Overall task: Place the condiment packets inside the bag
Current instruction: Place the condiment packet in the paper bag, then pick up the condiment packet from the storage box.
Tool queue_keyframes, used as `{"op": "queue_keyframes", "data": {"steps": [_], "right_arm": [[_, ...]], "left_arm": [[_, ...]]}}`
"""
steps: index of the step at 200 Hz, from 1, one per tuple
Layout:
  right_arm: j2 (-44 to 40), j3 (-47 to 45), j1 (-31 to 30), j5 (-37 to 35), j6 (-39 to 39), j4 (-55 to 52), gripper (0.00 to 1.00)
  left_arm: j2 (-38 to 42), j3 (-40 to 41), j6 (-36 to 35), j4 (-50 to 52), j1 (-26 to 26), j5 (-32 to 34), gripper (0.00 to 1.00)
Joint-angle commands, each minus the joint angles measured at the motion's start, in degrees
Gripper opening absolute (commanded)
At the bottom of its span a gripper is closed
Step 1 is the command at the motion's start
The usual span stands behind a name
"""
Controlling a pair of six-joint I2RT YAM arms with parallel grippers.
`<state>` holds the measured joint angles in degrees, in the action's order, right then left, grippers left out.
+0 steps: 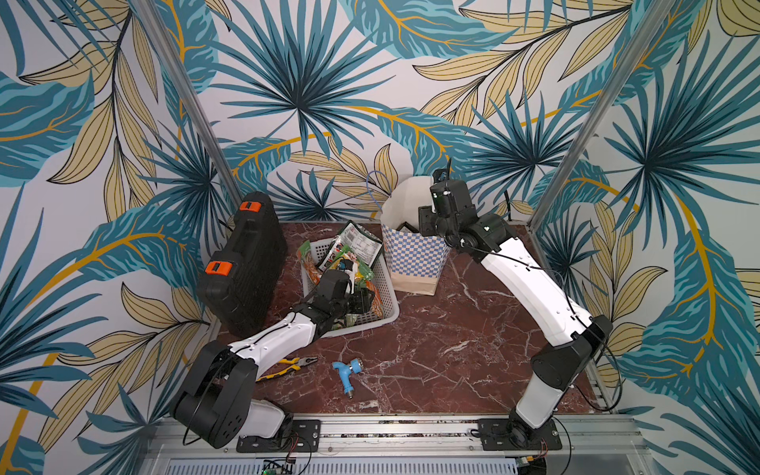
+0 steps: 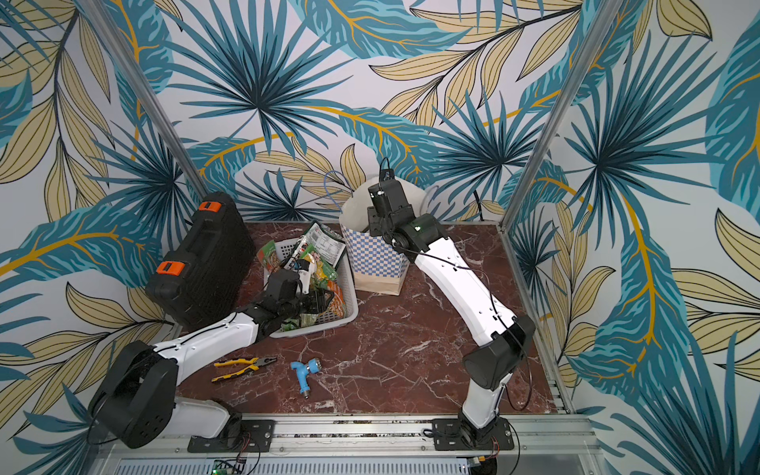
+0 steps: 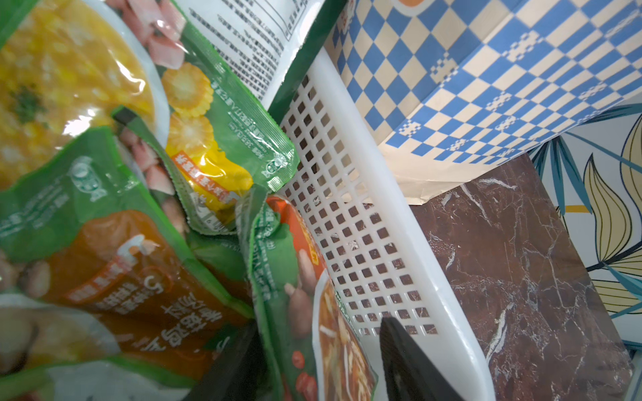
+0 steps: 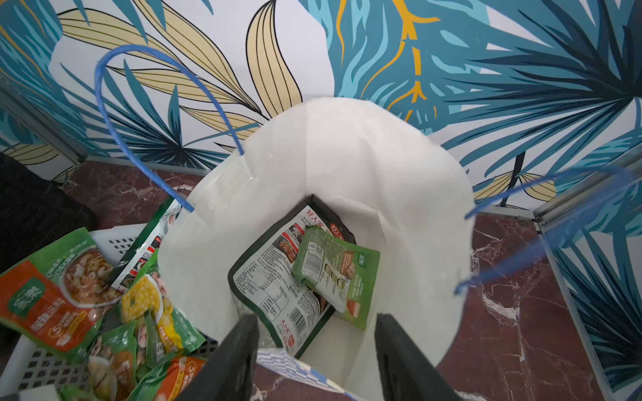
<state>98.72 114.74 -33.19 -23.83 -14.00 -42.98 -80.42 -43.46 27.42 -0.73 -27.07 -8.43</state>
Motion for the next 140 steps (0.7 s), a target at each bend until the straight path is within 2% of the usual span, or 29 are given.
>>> {"op": "queue_keyframes", "data": {"steps": [1, 14, 60, 140], "right_arm": [[-7.40, -3.79, -0.17, 4.25, -1.06, -1.85, 0.61], [-10.69, -7.34, -0.17, 5.51, -1.36, -1.69, 0.63], [-23.04, -23.80, -0.21, 8.30, -3.36, 0.05, 0.64], [-39.61, -49.61, -0.21, 9.02, -8.86, 7.33, 0.62]], "left_arm": [[0.03, -3.16, -0.72, 1.78, -0.35, 0.43, 0.47], [-0.46, -3.59, -1.03, 2.21, -0.63, 0.44, 0.40], [-0.22, -7.13, -2.72, 7.50, -1.13, 3.74, 0.00], [8.86, -19.01, -0.79, 23.19, -1.30, 9.99, 0.00]]}}
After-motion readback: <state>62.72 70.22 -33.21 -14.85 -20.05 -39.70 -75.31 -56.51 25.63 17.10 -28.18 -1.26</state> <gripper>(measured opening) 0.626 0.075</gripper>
